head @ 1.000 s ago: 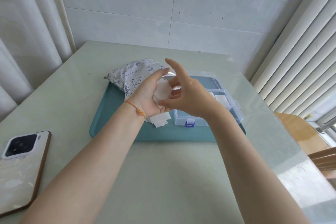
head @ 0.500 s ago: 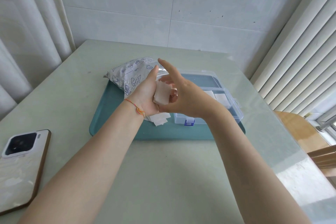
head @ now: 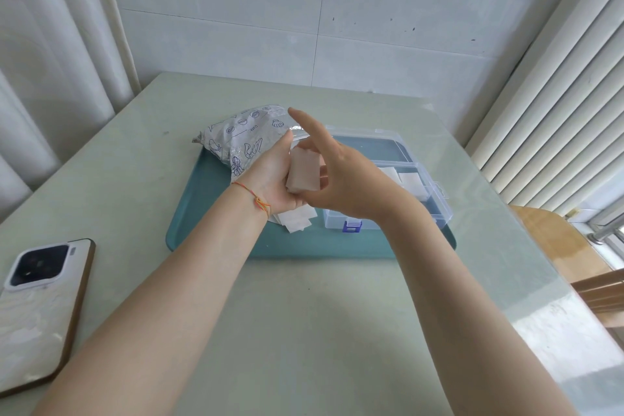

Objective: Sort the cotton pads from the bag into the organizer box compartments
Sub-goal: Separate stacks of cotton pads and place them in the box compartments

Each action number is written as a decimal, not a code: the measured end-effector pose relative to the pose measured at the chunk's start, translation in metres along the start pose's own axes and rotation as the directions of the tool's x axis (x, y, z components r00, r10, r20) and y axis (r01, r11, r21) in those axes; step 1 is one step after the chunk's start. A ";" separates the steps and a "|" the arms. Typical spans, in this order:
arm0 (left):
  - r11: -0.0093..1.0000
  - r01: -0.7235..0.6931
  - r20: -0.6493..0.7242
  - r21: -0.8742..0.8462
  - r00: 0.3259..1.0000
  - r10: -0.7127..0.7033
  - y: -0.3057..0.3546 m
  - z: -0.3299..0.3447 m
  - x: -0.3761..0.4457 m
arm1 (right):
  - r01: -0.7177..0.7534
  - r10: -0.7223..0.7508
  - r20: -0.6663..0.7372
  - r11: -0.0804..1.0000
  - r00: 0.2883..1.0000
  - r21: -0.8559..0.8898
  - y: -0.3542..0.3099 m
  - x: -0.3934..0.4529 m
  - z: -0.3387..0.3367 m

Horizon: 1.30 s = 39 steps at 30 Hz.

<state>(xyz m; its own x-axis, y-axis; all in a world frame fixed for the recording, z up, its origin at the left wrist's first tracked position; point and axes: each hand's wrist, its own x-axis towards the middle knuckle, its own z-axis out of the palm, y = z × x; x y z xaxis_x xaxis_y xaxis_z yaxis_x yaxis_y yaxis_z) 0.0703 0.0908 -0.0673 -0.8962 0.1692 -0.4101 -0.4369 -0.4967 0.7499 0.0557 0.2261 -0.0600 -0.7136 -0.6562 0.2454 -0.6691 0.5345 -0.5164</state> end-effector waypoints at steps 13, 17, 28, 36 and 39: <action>0.999 -0.015 0.056 -0.028 0.998 0.016 -0.004 0.002 0.006 | -0.108 0.103 -0.035 0.978 0.994 -0.176 0.001 -0.002 -0.004; 1.000 -0.018 0.117 0.000 0.993 0.018 -0.004 0.002 0.005 | -0.117 0.098 -0.105 0.974 0.990 -0.195 0.005 -0.002 -0.006; 0.999 -0.037 0.138 0.004 0.990 0.036 -0.005 0.003 0.006 | -0.153 0.143 -0.058 0.955 0.988 -0.255 0.006 -0.005 -0.010; 0.990 -0.095 0.193 0.103 0.978 0.074 -0.003 -0.004 0.007 | -0.291 0.360 -0.153 0.892 0.921 0.345 0.008 -0.004 -0.033; 0.981 -0.131 0.243 0.143 0.965 0.094 -0.002 -0.004 0.005 | -0.364 0.433 -0.134 0.860 0.892 0.358 0.012 -0.003 -0.033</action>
<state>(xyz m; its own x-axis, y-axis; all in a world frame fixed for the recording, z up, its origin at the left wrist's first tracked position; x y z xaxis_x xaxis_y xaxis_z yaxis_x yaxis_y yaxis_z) 0.0666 0.0898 -0.0730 -0.9249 0.3236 -0.1995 -0.3220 -0.3875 0.8638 0.0432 0.2521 -0.0397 -0.9535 -0.2826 0.1049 -0.2415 0.5076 -0.8271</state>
